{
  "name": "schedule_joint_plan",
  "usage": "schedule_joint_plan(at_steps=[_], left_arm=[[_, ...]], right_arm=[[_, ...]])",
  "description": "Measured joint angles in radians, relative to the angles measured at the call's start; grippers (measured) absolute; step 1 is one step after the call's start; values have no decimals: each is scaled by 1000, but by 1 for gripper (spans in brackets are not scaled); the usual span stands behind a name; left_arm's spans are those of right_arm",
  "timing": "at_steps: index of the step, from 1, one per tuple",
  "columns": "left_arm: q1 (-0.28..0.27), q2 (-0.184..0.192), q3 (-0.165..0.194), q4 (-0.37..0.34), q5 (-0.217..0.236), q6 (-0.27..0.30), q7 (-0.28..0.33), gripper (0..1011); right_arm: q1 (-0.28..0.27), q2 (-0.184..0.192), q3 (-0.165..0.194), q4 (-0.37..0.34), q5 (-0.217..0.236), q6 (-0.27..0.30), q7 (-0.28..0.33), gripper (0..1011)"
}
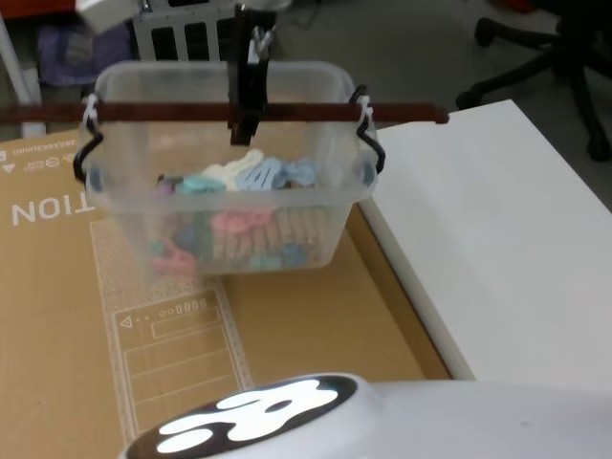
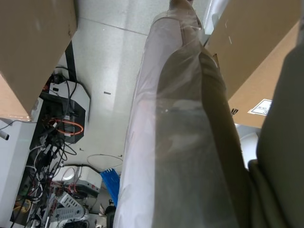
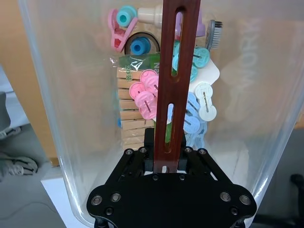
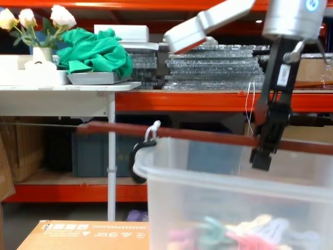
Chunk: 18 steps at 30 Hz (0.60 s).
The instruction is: Use one hand to grasp the basket and place it at the designated location.
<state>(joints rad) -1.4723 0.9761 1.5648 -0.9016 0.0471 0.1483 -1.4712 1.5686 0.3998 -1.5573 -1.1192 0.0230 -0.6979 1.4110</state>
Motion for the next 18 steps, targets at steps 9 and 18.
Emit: schedule_joint_plan(at_steps=[9, 18], left_arm=[[0, 0, 0, 0, 0, 0, 0, 0], [0, 0, 0, 0, 0, 0, 0, 0]], right_arm=[[24, 88, 35, -12, 7, 153, 23, 235], [33, 186, 56, -50, -14, 271, 32, 235]])
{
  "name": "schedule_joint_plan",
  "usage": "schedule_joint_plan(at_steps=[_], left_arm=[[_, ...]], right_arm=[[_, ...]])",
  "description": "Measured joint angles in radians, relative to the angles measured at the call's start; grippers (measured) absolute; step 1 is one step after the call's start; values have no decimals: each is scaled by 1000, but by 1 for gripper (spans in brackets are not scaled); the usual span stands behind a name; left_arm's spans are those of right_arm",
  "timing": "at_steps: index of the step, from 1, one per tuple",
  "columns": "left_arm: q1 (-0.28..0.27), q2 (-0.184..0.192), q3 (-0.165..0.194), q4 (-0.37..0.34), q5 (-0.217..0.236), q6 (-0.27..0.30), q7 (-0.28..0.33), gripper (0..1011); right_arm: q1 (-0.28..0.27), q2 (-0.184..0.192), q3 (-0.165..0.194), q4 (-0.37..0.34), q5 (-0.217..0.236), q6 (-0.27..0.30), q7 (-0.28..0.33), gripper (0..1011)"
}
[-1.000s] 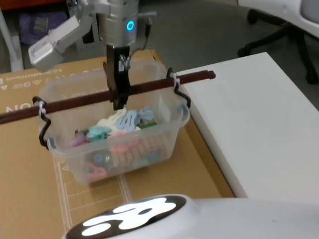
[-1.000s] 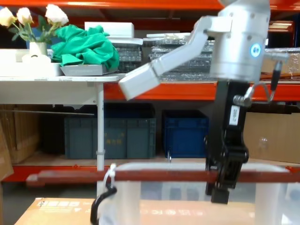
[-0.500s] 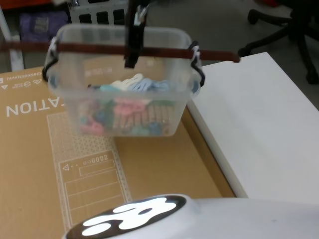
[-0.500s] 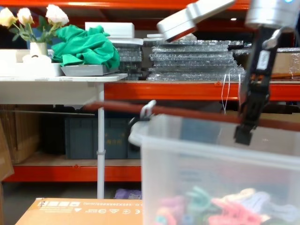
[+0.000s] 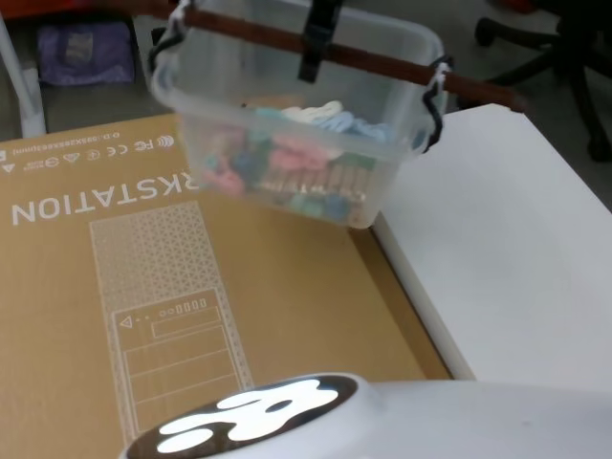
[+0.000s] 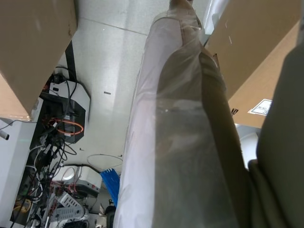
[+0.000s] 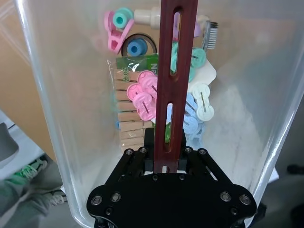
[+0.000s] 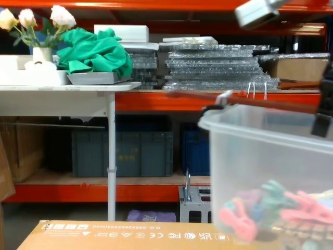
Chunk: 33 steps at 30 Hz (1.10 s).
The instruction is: Use one hand to grasp the basket and place it at the designated location.
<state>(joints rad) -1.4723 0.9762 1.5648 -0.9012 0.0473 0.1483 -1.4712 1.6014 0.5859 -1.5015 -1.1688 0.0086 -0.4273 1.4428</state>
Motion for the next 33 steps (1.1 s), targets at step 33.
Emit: schedule_joint_plan(at_steps=[33], left_arm=[[0, 0, 0, 0, 0, 0, 0, 0]], right_arm=[[-57, 355, 69, -158, -71, 312, -19, 235]])
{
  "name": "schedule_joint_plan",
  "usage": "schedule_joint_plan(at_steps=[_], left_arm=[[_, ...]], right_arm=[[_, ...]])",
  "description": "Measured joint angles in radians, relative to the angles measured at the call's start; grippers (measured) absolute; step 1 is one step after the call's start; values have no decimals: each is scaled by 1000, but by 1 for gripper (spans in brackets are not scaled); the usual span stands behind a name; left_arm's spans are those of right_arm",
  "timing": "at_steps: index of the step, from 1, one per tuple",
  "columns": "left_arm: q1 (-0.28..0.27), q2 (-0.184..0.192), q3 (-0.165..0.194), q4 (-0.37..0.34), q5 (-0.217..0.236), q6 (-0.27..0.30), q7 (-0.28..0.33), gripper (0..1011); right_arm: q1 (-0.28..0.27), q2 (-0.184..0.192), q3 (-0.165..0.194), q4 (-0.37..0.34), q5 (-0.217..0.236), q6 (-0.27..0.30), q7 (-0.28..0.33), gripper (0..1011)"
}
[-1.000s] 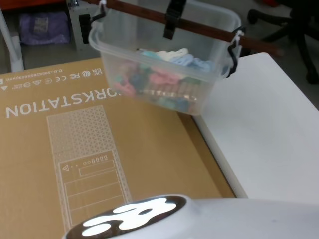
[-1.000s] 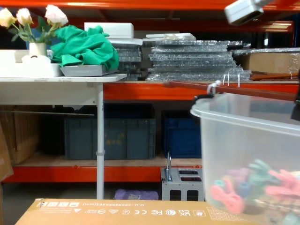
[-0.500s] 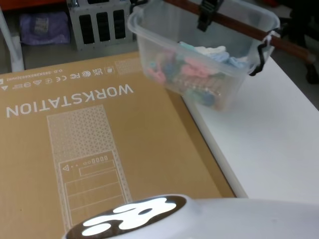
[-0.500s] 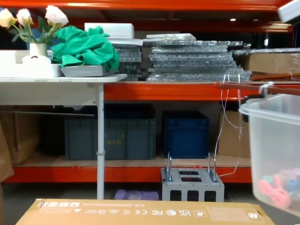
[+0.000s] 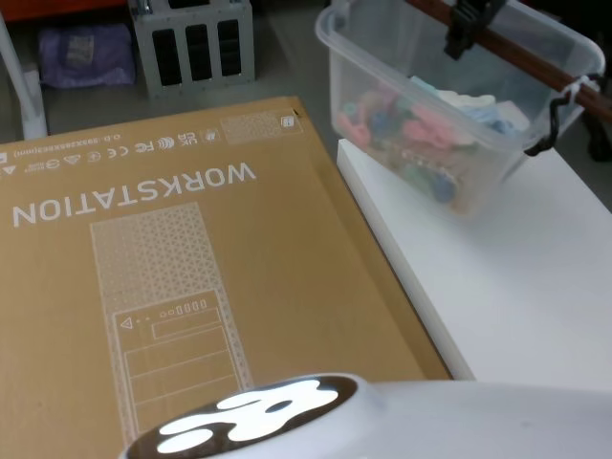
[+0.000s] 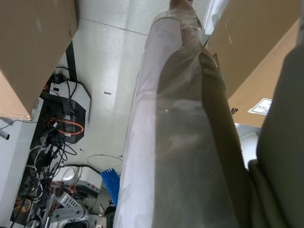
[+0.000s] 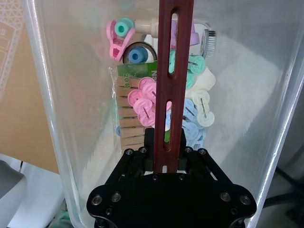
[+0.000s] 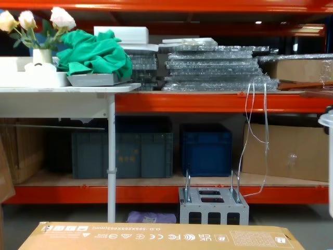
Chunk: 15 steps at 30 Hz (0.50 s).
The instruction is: Use one hand to grasp the basket and place it at the designated location.
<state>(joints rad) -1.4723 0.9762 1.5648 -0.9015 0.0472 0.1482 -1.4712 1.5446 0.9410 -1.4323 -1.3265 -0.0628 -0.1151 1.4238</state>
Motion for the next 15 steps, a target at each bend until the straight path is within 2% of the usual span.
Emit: schedule_joint_plan(at_steps=[4, 5, 8, 10, 11, 12, 15], left_arm=[[0, 0, 0, 0, 0, 0, 0, 0], [0, 0, 0, 0, 0, 0, 0, 0], [0, 0, 0, 0, 0, 0, 0, 0], [0, 0, 0, 0, 0, 0, 0, 0], [0, 0, 0, 0, 0, 0, 0, 0], [0, 0, 0, 0, 0, 0, 0, 0], [0, 0, 0, 0, 0, 0, 0, 0]], right_arm=[[-13, 49, 9, -22, 0, 22, -3, 235], [-18, 75, 12, -36, 0, 34, -4, 235], [-25, 113, 18, -57, 0, 51, -5, 235], [-32, 166, 25, -89, -2, 74, -5, 235], [-32, 166, 25, -89, -2, 74, -5, 235], [-35, 185, 28, -100, -4, 82, -5, 235], [-40, 211, 33, -116, -5, 93, -4, 235]])
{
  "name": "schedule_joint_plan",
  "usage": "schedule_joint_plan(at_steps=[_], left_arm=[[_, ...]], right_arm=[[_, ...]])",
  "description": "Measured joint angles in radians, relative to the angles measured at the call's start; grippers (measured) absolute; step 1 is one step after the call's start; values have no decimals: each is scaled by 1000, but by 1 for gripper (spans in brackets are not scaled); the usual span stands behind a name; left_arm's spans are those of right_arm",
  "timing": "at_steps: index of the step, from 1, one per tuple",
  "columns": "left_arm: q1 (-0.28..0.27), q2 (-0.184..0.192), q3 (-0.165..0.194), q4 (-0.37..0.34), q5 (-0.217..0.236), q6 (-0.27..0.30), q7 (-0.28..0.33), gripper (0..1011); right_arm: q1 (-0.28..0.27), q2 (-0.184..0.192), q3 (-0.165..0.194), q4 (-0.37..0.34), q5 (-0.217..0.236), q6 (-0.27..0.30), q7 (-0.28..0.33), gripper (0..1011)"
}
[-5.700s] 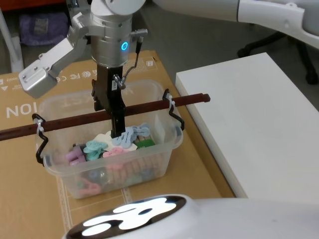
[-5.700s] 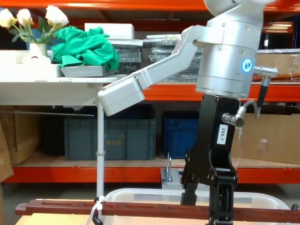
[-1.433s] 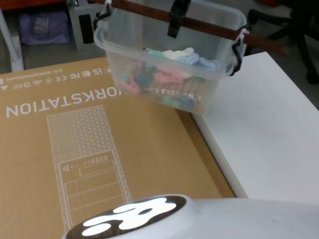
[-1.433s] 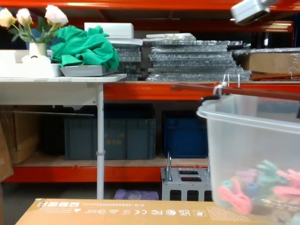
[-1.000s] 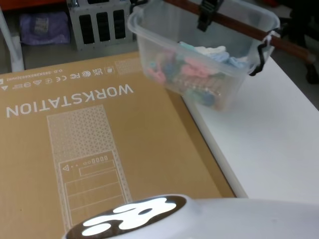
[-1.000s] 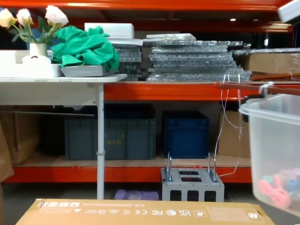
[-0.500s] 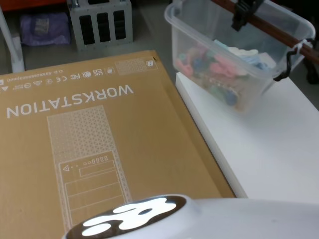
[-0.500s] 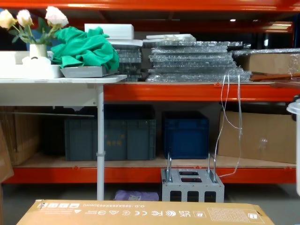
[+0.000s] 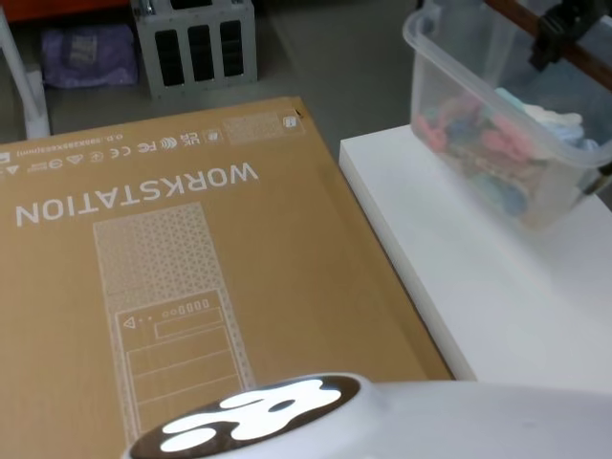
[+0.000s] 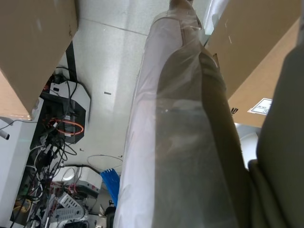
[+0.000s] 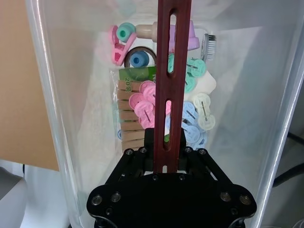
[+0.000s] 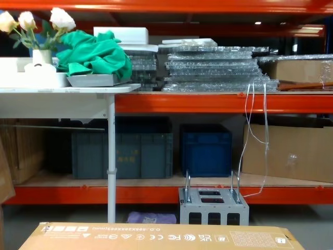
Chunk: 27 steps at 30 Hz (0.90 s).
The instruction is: Use one hand to grasp the basket and place it at the designated location.
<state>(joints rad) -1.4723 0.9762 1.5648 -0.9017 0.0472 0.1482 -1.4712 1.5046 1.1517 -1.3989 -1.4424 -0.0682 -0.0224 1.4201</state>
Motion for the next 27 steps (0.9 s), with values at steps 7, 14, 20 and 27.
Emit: schedule_joint_plan(at_steps=[7, 14, 20, 27], left_arm=[[0, 0, 0, 0, 0, 0, 0, 0], [0, 0, 0, 0, 0, 0, 0, 0], [0, 0, 0, 0, 0, 0, 0, 0], [0, 0, 0, 0, 0, 0, 0, 0]], right_arm=[[-27, 86, 14, -59, 2, 36, -6, 235], [-51, 114, 23, -78, 11, 41, -18, 235], [-75, 121, 30, -76, 21, 33, -29, 235], [-113, 123, 30, -67, 34, 38, -48, 235]])
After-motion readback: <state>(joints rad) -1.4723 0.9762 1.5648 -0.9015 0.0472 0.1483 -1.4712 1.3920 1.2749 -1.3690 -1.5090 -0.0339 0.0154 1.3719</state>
